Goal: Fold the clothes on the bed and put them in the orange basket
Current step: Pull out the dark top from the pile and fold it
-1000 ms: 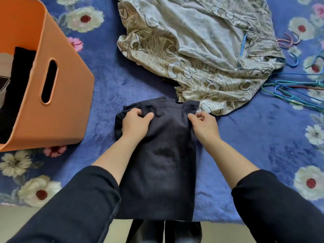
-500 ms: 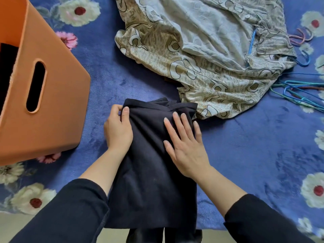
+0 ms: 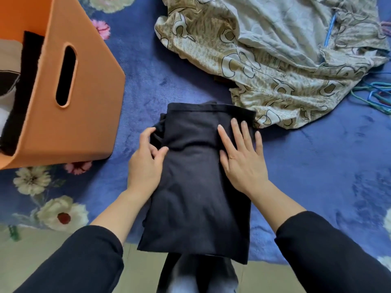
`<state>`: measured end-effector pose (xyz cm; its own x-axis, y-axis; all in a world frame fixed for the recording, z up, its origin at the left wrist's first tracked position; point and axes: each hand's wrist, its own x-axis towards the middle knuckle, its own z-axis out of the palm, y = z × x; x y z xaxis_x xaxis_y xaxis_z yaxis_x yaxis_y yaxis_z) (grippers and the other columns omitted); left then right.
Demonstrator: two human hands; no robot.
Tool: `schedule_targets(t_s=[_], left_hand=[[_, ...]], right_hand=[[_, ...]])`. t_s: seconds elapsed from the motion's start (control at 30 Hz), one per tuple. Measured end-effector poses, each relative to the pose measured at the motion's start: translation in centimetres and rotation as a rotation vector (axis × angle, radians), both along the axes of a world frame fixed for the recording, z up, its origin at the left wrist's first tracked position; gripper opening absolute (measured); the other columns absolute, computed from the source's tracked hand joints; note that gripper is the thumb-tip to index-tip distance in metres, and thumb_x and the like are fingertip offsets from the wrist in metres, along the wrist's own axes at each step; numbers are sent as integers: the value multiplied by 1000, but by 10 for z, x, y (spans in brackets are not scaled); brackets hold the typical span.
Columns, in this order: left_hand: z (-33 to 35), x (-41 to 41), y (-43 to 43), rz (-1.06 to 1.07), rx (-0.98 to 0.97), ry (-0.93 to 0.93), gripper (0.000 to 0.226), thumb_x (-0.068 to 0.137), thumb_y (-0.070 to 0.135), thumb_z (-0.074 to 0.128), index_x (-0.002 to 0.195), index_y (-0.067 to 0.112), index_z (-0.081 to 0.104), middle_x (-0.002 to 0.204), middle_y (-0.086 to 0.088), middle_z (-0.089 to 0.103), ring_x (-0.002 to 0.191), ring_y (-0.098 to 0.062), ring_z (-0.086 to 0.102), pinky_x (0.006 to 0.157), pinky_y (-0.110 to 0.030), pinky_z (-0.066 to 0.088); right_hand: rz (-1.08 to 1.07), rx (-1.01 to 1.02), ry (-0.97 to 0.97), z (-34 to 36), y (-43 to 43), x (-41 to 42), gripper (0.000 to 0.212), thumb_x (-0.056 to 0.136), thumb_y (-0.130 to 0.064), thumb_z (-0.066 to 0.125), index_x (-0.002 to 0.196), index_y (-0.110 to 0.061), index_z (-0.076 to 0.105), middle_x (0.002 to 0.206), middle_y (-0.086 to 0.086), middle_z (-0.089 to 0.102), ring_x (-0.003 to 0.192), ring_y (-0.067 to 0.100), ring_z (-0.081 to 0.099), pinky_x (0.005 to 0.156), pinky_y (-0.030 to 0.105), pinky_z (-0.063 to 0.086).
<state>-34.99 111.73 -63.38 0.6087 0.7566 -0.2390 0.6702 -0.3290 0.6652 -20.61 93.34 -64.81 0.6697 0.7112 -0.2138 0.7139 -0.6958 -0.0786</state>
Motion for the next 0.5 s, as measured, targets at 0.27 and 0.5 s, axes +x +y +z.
schedule_targets(t_s=[0.27, 0.5], left_hand=[[1, -81, -36, 168, -303, 146, 32, 87, 58, 50, 97, 27, 55, 81, 5, 64, 86, -25, 60, 78, -38, 44], [24, -112, -99, 258, -625, 58, 45, 87, 35, 68, 126, 17, 51, 118, 8, 63, 108, -6, 59, 91, -22, 45]], right_hand=[[-220, 90, 233, 13, -101, -75, 61, 91, -43, 41, 146, -17, 36, 142, 7, 43, 127, 25, 40, 99, 42, 37], [-840, 408, 925, 45, -104, -107, 37, 84, -24, 70, 114, -25, 50, 82, 1, 62, 71, 8, 57, 69, 22, 50]])
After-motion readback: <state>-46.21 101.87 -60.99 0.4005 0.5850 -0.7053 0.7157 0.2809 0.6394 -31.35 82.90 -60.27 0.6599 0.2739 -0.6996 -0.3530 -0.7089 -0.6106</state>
